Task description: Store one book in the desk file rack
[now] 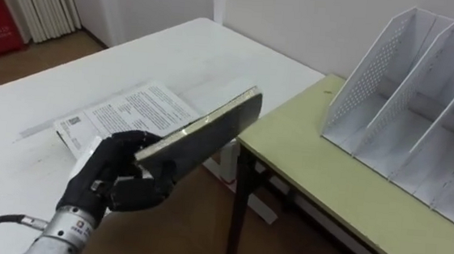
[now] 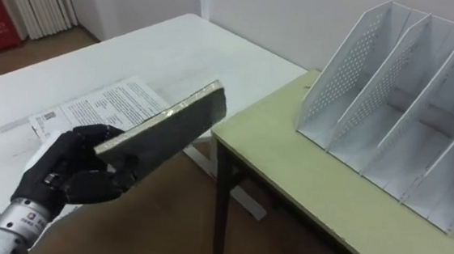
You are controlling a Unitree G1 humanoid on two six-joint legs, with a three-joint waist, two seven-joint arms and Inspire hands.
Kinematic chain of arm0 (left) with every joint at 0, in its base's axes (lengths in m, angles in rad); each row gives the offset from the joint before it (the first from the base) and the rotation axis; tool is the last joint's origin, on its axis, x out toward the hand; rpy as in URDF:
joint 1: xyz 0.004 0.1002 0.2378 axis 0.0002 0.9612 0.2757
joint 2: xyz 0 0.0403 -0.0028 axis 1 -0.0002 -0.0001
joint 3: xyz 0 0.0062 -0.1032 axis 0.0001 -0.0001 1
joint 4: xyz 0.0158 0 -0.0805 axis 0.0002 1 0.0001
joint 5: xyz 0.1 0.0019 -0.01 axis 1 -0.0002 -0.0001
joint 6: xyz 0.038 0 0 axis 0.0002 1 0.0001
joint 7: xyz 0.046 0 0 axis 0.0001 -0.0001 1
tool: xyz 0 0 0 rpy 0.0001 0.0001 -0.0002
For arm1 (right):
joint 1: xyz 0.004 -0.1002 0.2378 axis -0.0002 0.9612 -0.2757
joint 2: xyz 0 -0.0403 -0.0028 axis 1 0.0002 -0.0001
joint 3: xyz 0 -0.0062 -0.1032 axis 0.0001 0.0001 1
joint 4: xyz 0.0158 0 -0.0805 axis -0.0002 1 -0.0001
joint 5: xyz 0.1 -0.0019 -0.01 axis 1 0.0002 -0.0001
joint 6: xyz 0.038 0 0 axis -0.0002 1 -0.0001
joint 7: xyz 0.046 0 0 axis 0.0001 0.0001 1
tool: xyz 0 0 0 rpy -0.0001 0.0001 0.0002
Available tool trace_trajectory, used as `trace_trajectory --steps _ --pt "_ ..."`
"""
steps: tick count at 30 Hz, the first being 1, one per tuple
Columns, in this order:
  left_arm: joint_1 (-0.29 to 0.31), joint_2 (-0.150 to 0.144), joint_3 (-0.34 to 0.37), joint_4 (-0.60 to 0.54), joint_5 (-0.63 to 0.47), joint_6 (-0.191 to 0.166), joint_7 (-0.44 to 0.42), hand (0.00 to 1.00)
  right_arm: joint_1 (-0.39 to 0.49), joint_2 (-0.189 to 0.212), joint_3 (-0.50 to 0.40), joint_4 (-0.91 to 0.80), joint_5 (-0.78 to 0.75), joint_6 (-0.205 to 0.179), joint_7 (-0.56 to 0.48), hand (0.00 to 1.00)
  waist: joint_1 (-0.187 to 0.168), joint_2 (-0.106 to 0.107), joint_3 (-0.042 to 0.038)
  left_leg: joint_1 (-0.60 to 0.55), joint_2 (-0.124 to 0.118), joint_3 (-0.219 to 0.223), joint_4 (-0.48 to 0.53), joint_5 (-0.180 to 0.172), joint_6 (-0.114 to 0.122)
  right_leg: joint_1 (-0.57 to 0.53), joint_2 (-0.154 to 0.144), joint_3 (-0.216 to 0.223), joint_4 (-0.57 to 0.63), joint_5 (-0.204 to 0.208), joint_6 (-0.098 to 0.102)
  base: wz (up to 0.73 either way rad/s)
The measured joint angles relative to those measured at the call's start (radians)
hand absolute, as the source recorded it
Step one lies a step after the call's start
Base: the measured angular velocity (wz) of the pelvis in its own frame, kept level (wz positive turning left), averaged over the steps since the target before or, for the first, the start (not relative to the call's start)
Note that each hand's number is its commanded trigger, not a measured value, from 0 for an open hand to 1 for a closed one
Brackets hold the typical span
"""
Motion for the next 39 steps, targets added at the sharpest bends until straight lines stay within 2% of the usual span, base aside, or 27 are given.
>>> trace_trajectory --steps 4,6,14,18,22,26,31,35,39 --pt "0.000 0.000 0.001 0.000 -0.077 -0.002 -0.054 1.00 0.015 0.003 0.002 -0.157 0.033 -0.002 0.056 0.00 0.000 0.008 0.0044 0.004 0.001 0.007 -0.001 0.000 0.000 -0.001 0.000 0.006 0.000 0.000 0.000 -0.07" --pt "0.003 0.000 0.001 0.000 -0.151 -0.003 -0.099 1.00 0.020 0.002 -0.001 -0.230 0.107 -0.020 0.083 0.00 0.000 0.014 0.0082 0.011 0.001 0.009 -0.003 0.000 0.000 -0.001 0.000 0.011 0.000 0.000 0.000 -0.05" --pt "0.003 0.001 0.002 0.000 -0.302 -0.010 -0.222 1.00 0.020 0.002 -0.004 -0.346 0.289 -0.028 0.156 0.00 0.000 0.027 0.0002 0.008 0.001 0.009 -0.003 0.000 0.001 -0.001 0.000 0.020 0.002 0.000 0.000 0.00" --pt "0.008 0.001 0.001 0.001 -0.386 -0.009 -0.289 1.00 0.019 0.002 -0.013 -0.413 0.412 -0.028 0.209 0.00 0.002 0.027 0.0000 0.015 0.001 0.014 -0.010 0.000 0.001 -0.005 0.001 0.027 0.002 0.000 0.000 -0.03" --pt "0.014 0.001 0.004 0.001 -0.427 -0.007 -0.315 1.00 0.019 -0.001 -0.014 -0.457 0.503 -0.027 0.253 0.00 0.014 0.027 -0.0001 0.017 0.002 0.026 -0.015 0.000 0.001 -0.006 0.001 0.037 0.002 0.000 0.000 -0.09" --pt "0.032 0.001 0.002 0.001 -0.429 0.003 -0.340 1.00 0.020 -0.006 -0.020 -0.502 0.589 -0.003 0.294 0.00 0.023 0.024 0.0008 0.013 0.002 0.034 -0.017 0.000 0.001 -0.013 -0.001 0.042 0.003 0.000 0.000 -0.05" --pt "0.044 0.008 -0.003 0.001 -0.453 0.038 -0.363 1.00 0.020 -0.011 -0.008 -0.555 0.672 0.017 0.363 0.00 0.023 0.010 0.0009 0.014 0.002 0.034 -0.017 0.000 0.001 -0.015 -0.001 0.042 0.003 0.000 0.000 0.00" --pt "0.044 0.027 -0.009 0.001 -0.495 0.050 -0.374 1.00 0.020 -0.017 -0.007 -0.555 0.709 0.045 0.399 0.00 0.024 0.002 -0.0001 0.014 0.003 0.034 -0.017 0.000 0.001 -0.020 0.000 0.043 0.004 0.000 0.000 0.00" --pt "0.044 0.039 -0.010 0.004 -0.512 0.067 -0.383 1.00 0.020 -0.018 0.000 -0.555 0.712 0.057 0.412 0.00 0.027 -0.002 -0.0010 0.017 0.003 0.035 -0.018 0.000 0.001 -0.017 0.000 0.043 0.003 0.000 0.000 0.00"
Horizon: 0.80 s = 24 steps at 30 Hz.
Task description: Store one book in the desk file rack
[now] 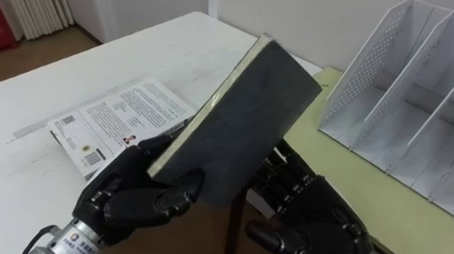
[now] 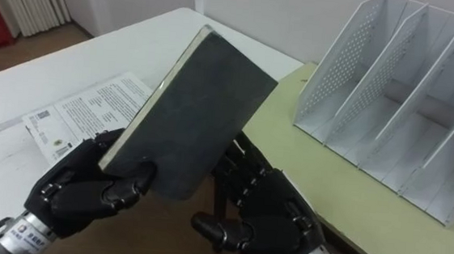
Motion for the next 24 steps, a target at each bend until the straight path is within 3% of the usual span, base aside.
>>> trace_trajectory --steps 12,18,24 --pt "0.001 0.012 -0.001 0.052 -0.032 0.049 -0.098 1.00 0.000 -0.008 0.005 0.000 0.044 0.044 0.012 0.00 0.024 0.001 0.0002 -0.001 0.001 0.006 0.000 0.000 0.000 0.003 0.000 0.007 -0.001 0.000 0.000 -0.01" --pt "0.001 0.015 0.002 0.096 -0.056 0.063 -0.128 1.00 0.000 -0.016 0.011 0.000 0.075 0.066 0.012 0.00 0.029 0.012 0.0018 0.002 0.004 0.016 -0.003 0.000 0.000 -0.006 0.002 0.013 0.002 0.000 -0.001 -0.05" --pt "0.000 0.067 0.002 0.149 -0.076 0.067 -0.177 1.00 0.000 -0.077 0.010 0.000 0.120 0.072 0.027 0.00 0.038 0.025 0.0003 -0.004 0.008 0.025 -0.001 0.000 0.000 -0.014 0.002 0.011 0.016 0.000 -0.001 -0.03"
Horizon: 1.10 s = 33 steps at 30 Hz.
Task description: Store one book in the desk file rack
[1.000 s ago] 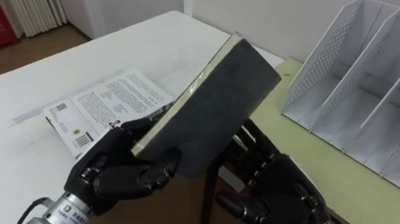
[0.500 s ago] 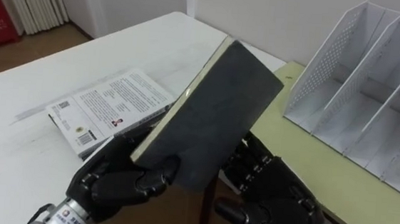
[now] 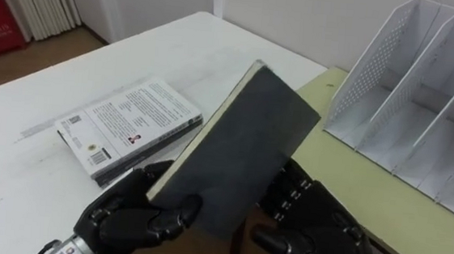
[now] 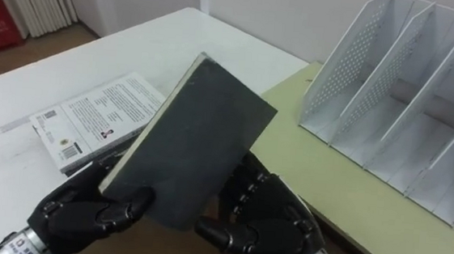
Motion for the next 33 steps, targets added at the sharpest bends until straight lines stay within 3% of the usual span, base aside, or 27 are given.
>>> trace_trajectory --steps 5,12,13,14,15,24,33 --pt "-0.003 0.031 0.007 0.026 0.000 0.032 -0.016 1.00 0.000 -0.019 -0.002 0.000 0.002 0.039 0.007 0.00 0.015 0.001 -0.0006 -0.005 0.003 -0.002 0.007 0.000 0.000 -0.001 0.002 -0.002 0.001 0.001 -0.002 0.00" --pt "-0.003 0.055 0.010 0.027 -0.020 0.051 -0.018 1.00 0.000 -0.019 0.000 0.000 0.027 0.041 0.006 0.00 0.031 0.006 -0.0041 0.001 0.004 -0.001 0.005 0.000 -0.001 0.004 0.002 -0.002 0.001 0.001 -0.002 0.00" --pt "-0.003 0.055 0.010 0.029 -0.021 0.056 -0.018 1.00 0.000 -0.019 0.000 0.000 0.046 0.045 0.006 0.22 0.033 0.006 -0.0041 0.003 0.004 -0.001 0.005 0.000 -0.001 0.006 0.002 -0.002 0.001 0.001 -0.002 0.00" --pt "-0.003 0.055 0.010 0.031 -0.021 0.057 -0.018 1.00 0.000 -0.021 0.000 0.000 0.063 0.051 0.006 0.73 0.034 0.006 -0.0041 0.003 0.004 -0.001 0.005 0.000 -0.001 0.007 0.002 -0.002 0.001 0.001 -0.002 0.00" --pt "-0.003 0.056 0.010 0.037 -0.022 0.059 -0.018 1.00 0.000 -0.022 0.000 0.000 0.077 0.052 0.006 1.00 0.035 0.006 -0.0041 0.004 0.003 -0.001 0.005 0.000 -0.001 0.009 0.002 -0.002 0.001 0.001 -0.002 0.00" --pt "-0.003 0.094 0.014 0.066 -0.025 0.062 -0.046 1.00 0.000 -0.052 0.000 0.000 0.079 0.062 -0.004 1.00 0.036 0.009 -0.0032 0.003 0.006 -0.003 0.005 0.000 0.000 0.004 0.002 -0.002 0.015 0.001 -0.002 0.00" --pt "-0.003 0.096 -0.012 0.064 -0.025 0.077 -0.107 1.00 -0.001 -0.050 0.000 -0.002 0.084 0.062 -0.011 1.00 0.035 0.009 -0.0032 -0.002 0.006 -0.004 0.010 0.000 0.000 0.000 0.004 -0.001 0.017 0.001 -0.002 0.00"
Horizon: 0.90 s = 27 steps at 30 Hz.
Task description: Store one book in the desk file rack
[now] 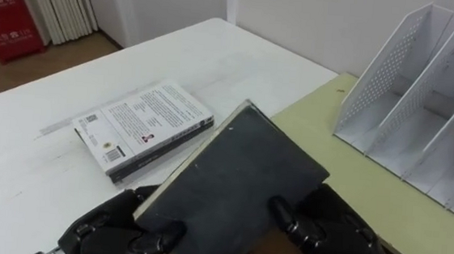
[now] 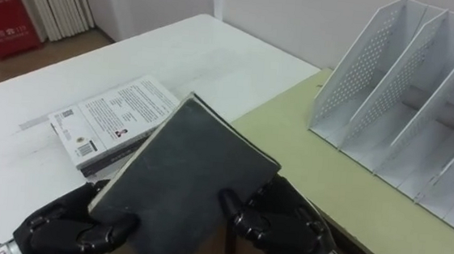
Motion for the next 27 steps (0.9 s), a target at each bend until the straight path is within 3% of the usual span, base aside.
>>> trace_trajectory --steps 8,9,10,16,23,27 --pt "0.000 0.000 0.000 0.000 0.000 0.001 -0.011 1.00 0.000 -0.001 0.001 0.000 0.001 0.000 0.000 1.00 0.001 -0.002 0.0007 0.000 0.000 0.000 -0.001 0.000 0.000 0.000 0.000 0.000 0.000 0.000 0.000 0.00" --pt "0.000 0.000 0.000 0.000 0.000 0.001 -0.011 0.61 0.000 -0.001 0.001 0.000 0.001 0.000 0.000 1.00 0.001 -0.002 0.0008 0.001 0.000 0.000 -0.001 0.000 0.000 0.000 0.000 0.000 0.000 0.000 0.000 0.00" --pt "0.000 0.000 0.000 0.000 0.000 0.002 -0.011 0.00 0.000 -0.001 0.001 0.000 0.002 0.000 0.000 1.00 0.001 -0.002 0.0008 0.002 0.000 0.001 -0.002 0.000 0.000 0.000 0.000 0.001 0.000 0.000 0.000 0.00" --pt "0.000 0.001 0.002 0.005 -0.001 0.001 0.020 0.00 0.001 -0.001 0.008 0.000 0.007 -0.004 -0.029 1.00 0.000 -0.002 0.0009 0.007 -0.001 0.001 -0.003 0.000 0.000 0.003 0.000 0.000 -0.002 0.000 0.000 0.00" --pt "0.005 0.000 0.014 0.049 0.055 -0.007 0.099 0.00 0.000 -0.012 -0.015 -0.015 -0.103 -0.005 -0.079 1.00 -0.029 0.000 0.0010 0.004 -0.001 0.001 -0.001 0.000 0.000 0.000 0.000 0.000 -0.003 0.001 -0.001 0.00" --pt "0.040 -0.020 0.010 0.053 0.088 -0.038 0.140 0.00 -0.001 -0.009 -0.044 -0.050 -0.142 -0.020 -0.135 1.00 -0.054 0.006 -0.0014 0.014 -0.002 0.002 -0.009 0.001 0.000 0.003 0.000 -0.001 -0.003 0.001 -0.001 -0.01"
